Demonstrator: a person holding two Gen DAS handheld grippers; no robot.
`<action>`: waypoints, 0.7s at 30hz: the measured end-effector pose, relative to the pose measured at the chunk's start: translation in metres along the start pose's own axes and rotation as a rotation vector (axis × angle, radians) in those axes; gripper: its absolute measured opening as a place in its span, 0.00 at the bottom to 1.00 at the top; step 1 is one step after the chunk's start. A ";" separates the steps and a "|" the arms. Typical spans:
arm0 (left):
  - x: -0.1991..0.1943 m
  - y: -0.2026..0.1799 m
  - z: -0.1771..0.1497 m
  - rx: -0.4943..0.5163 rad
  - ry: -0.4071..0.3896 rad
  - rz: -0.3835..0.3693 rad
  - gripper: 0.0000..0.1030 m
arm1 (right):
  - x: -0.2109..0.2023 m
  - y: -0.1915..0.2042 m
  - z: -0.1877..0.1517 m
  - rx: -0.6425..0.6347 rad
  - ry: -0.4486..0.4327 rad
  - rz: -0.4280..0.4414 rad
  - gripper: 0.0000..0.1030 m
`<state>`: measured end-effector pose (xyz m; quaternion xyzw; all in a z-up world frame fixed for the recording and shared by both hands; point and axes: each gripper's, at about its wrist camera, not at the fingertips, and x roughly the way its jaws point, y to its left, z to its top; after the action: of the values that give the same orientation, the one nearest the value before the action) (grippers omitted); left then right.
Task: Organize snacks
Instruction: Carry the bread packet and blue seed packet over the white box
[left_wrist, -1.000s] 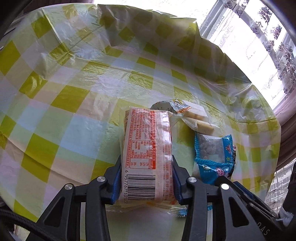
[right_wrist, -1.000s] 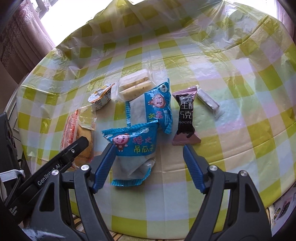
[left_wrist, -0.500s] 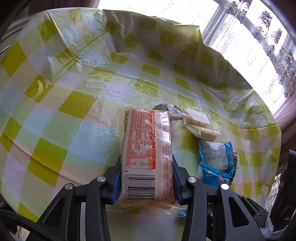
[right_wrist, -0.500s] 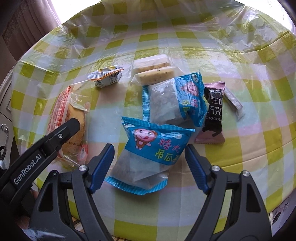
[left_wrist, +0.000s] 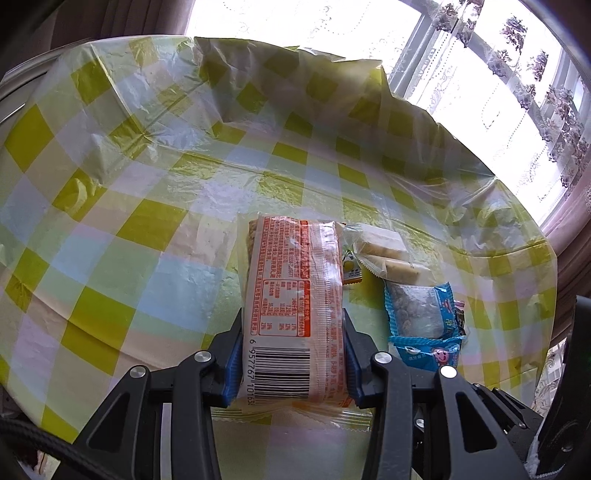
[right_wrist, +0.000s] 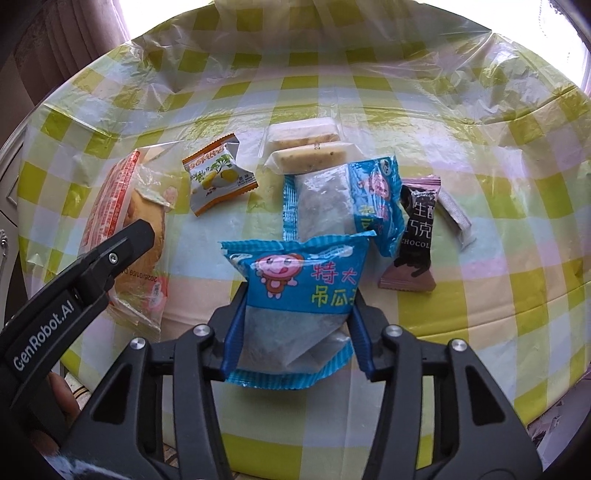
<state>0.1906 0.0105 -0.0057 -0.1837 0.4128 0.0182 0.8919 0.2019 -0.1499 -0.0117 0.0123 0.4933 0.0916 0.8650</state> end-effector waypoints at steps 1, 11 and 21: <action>-0.001 -0.001 0.000 0.004 -0.003 -0.001 0.43 | -0.003 -0.001 0.000 -0.004 -0.006 -0.007 0.51; -0.008 -0.021 -0.006 0.066 -0.010 -0.005 0.43 | -0.029 -0.021 -0.006 0.018 -0.059 -0.071 0.51; -0.018 -0.070 -0.023 0.193 0.017 -0.057 0.43 | -0.057 -0.062 -0.020 0.080 -0.087 -0.146 0.51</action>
<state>0.1749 -0.0601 0.0161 -0.1088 0.4147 -0.0485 0.9021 0.1654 -0.2221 0.0189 0.0149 0.4580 0.0078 0.8888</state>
